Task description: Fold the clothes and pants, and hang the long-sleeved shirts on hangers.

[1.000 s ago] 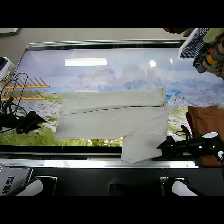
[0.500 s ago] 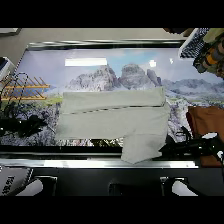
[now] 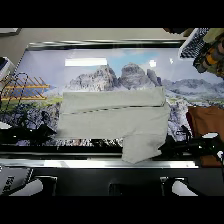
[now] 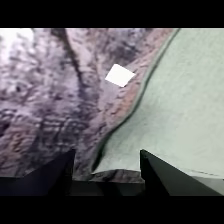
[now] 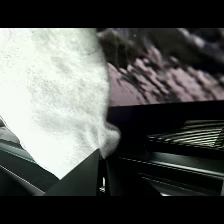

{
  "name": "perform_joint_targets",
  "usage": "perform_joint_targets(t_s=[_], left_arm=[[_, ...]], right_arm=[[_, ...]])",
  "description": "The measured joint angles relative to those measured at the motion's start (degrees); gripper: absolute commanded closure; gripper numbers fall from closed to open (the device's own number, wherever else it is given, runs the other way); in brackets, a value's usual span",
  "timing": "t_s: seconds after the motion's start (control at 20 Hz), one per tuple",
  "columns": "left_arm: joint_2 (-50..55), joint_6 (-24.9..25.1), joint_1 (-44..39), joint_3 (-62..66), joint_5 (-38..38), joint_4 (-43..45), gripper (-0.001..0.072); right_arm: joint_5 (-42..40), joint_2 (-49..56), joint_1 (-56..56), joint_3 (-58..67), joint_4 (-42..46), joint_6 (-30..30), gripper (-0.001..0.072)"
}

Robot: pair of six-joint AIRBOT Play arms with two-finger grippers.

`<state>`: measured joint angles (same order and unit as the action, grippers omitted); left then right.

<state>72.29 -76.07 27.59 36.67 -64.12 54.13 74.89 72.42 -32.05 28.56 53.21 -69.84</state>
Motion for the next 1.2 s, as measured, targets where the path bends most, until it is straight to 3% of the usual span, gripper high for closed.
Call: perform_joint_targets(t_s=[0.25, 0.3, 0.35, 0.4, 0.45, 0.7, 1.0, 1.2], left_arm=[[2.27, 1.33, -1.18, -0.52, 0.02, -2.84, 0.0279], [2.54, 1.42, -1.49, -0.57, 0.02, -2.91, 0.0402], [2.84, 1.57, -1.75, -0.66, 0.13, -2.51, 0.0574], [3.06, 1.62, -1.88, -0.74, 0.17, -1.92, 0.0661], [3.17, 1.66, -1.99, -0.79, 0.04, -1.68, 0.0691], [2.58, 1.57, -2.12, -0.74, -2.95, -1.73, 0.0693], [-6.32, -6.25, -1.99, -0.74, -9.77, 1.86, 0.0694], [-13.35, -8.63, -2.12, -0.33, -11.61, 3.58, 0.0694]], right_arm=[[-0.09, 0.0, 0.0, 0.0, -1.68, 0.46, 0.067], [-0.09, 0.0, 0.0, 0.0, -2.08, 0.52, 0.067], [-0.07, -0.02, 0.0, 0.0, -2.45, 0.79, 0.067], [-0.02, -0.02, 0.0, 0.0, -2.71, 0.85, 0.067], [0.04, -0.04, 0.0, 0.0, -2.84, 0.87, 0.067], [0.76, -3.61, 0.0, 0.0, -3.32, 1.29, 0.0671], [5.55, -17.53, 0.0, -0.02, -3.13, -2.29, 0.0672], [6.23, -27.54, 0.02, 0.96, -6.58, -6.75, 0.0672]])
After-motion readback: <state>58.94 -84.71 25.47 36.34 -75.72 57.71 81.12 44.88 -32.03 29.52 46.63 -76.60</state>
